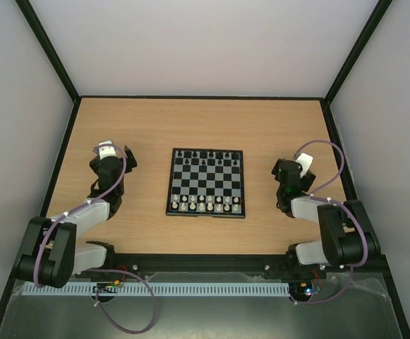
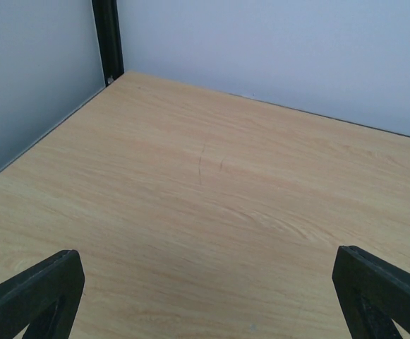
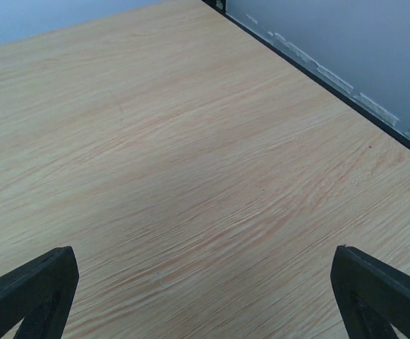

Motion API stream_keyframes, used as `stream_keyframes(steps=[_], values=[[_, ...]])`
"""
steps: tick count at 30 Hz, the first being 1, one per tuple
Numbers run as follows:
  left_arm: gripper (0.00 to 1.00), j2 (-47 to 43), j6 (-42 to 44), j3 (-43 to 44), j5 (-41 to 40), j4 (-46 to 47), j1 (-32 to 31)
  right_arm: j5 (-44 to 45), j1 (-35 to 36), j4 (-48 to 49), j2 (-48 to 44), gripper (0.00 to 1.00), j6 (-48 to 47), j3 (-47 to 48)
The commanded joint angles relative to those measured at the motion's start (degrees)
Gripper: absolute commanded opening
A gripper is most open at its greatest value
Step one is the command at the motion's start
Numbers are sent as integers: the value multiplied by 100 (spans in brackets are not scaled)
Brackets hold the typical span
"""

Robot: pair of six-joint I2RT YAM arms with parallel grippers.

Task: Set up the chess pieces on the board
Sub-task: Reset both arms

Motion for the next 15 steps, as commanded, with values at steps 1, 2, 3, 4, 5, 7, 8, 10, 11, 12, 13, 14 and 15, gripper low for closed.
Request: stream_keyframes(steps=[1, 2, 3, 4, 5, 7, 8, 10, 11, 12, 13, 14, 15], values=[[100, 167, 325, 141, -51, 797, 87, 446, -76, 893, 386, 99, -6, 22], [100, 211, 359, 148, -60, 881, 105, 474, -77, 923, 421, 99, -84, 39], [99, 242, 390, 152, -34, 919, 130, 499, -85, 1205, 437, 98, -245, -37], [99, 280, 439, 158, -26, 956, 144, 503, -105, 1382, 434, 99, -322, -101], [100, 316, 492, 151, -26, 1015, 147, 513, -138, 1528, 448, 99, -306, -161], [100, 421, 609, 19, -171, 1308, 152, 413, -204, 2101, 580, 99, -410, -335], [99, 411, 554, 21, -168, 1326, 212, 357, -205, 1978, 621, 99, -416, -243], [99, 329, 511, -68, 174, 1327, 392, 236, -203, 1879, 767, 99, -514, -119], [99, 296, 468, -113, 205, 1382, 422, 183, -197, 1846, 780, 99, -535, -78], [100, 246, 440, -151, 273, 1370, 484, 105, -195, 1860, 744, 99, -588, -100], [100, 228, 396, -166, 327, 1323, 542, -123, -196, 1947, 680, 99, -703, -170], [100, 252, 389, -217, 330, 1296, 577, -399, -198, 2141, 629, 98, -873, -272], [100, 335, 302, -305, 253, 1426, 627, -580, -198, 2446, 598, 99, -973, -445]])
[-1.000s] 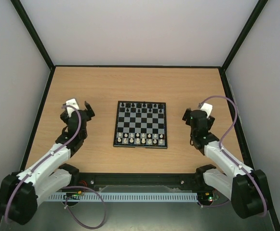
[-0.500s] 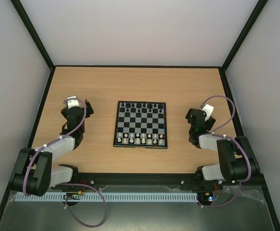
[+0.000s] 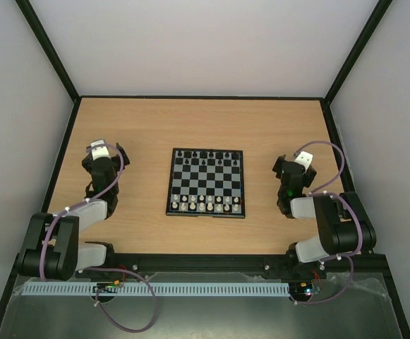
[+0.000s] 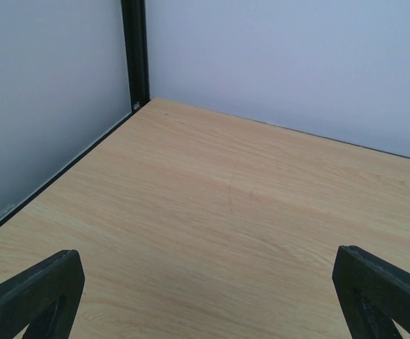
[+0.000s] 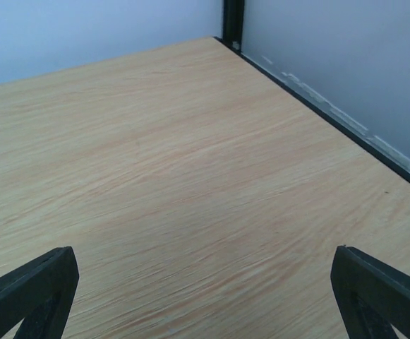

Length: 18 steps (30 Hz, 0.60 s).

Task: Set up the chess pieces on the board
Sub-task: Reset both arms

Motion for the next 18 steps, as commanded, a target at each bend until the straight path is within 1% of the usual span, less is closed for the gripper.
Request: stream_keyframes(steps=[1, 3, 5, 6, 7, 8, 9, 10, 12, 13, 14, 16, 18], values=[[100, 117, -220, -339, 57, 638, 217, -672, -5, 1294, -159, 99, -474, -473], [100, 181, -232, -264, 162, 503, 264, -736, -10, 2002, -93, 99, -477, -838], [99, 235, -216, -231, 225, 499, 279, -898, -18, 1902, -50, 99, -504, -804], [99, 265, -218, -230, 247, 518, 283, -1005, -20, 2004, 145, 99, -545, -808], [99, 273, -210, -242, 303, 541, 295, -1121, -27, 2404, 412, 98, -686, -820], [99, 310, -211, -269, 451, 597, 338, -1144, -31, 2280, 374, 98, -687, -766], [100, 365, -191, -296, 711, 687, 421, -1239, -82, 1831, 249, 99, -570, -681], [99, 433, -176, -298, 932, 727, 506, -1265, -136, 2030, 367, 99, -555, -676], [100, 566, -132, -235, 1269, 745, 643, -1295, -165, 1772, 280, 99, -499, -624], [99, 626, -112, -181, 1404, 709, 701, -1274, -174, 1949, 328, 99, -528, -648], [100, 664, -101, -131, 1482, 662, 738, -1305, -176, 1810, 265, 99, -497, -632], [100, 662, -126, -139, 1459, 687, 788, -1299, -171, 1826, 303, 99, -511, -628], [100, 568, -196, -265, 1154, 819, 798, -1298, -176, 1854, 313, 99, -512, -620]])
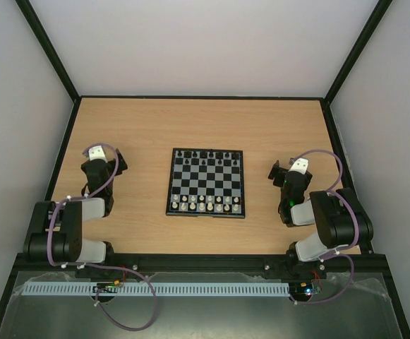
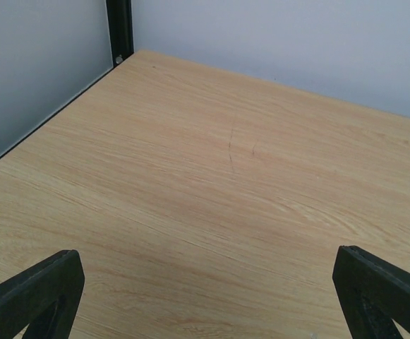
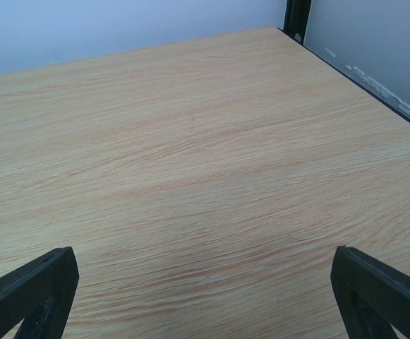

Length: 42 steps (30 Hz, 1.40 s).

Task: Set up the chess pieces on the board
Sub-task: Reset both arms

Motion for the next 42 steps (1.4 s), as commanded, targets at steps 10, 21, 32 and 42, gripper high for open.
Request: stream_keyframes(steps=[10, 21, 32, 42], values=[[99, 540, 369, 302, -426, 687, -138, -25, -28, 277, -16, 99, -6, 122], [100, 587, 467, 22, -673, 1264, -284, -35, -39, 266, -21, 98, 4, 132], [100, 612, 1020, -260, 424, 1792, -323, -38, -34, 266, -15, 99, 0, 131], [100, 732, 924, -47, 707, 1520, -161, -37, -33, 268, -14, 99, -3, 132]])
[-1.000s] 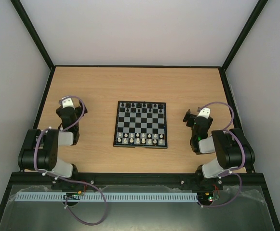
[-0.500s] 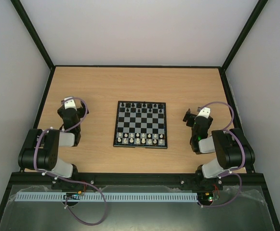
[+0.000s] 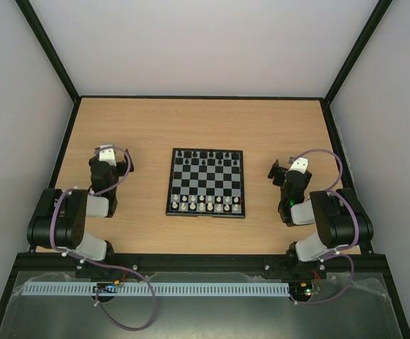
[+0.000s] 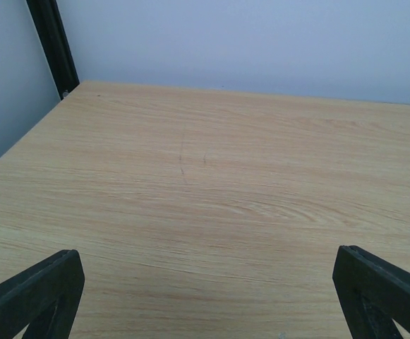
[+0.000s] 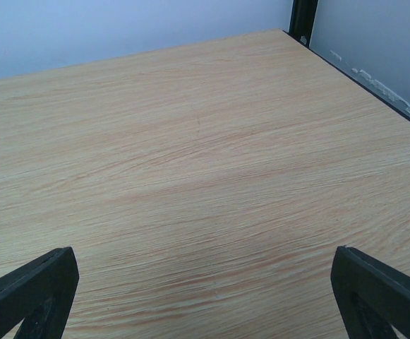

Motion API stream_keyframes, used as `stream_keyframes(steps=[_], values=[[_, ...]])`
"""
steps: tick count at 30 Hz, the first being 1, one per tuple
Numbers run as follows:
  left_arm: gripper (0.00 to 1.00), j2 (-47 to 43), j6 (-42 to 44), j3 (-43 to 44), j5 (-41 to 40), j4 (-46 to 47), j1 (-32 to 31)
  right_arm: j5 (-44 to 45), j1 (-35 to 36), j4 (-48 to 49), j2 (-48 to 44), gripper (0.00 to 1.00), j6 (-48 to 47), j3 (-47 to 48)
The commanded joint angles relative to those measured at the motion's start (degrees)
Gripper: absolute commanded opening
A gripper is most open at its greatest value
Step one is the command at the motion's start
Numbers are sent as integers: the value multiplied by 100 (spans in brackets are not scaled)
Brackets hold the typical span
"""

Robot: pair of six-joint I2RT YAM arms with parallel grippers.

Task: Set up the chess pieces on the board
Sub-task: Reset both arms

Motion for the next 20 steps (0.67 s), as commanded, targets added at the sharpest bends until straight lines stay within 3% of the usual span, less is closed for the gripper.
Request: stream_keyframes(steps=[1, 3, 20], values=[[100, 65, 67, 103, 217, 255, 38, 69, -25, 266, -17, 99, -1, 89], [99, 180, 26, -165, 139, 880, 44, 68, -28, 273, -20, 99, -4, 83], [99, 122, 43, -160, 77, 732, 21, 61, -31, 250, -15, 99, 3, 110]])
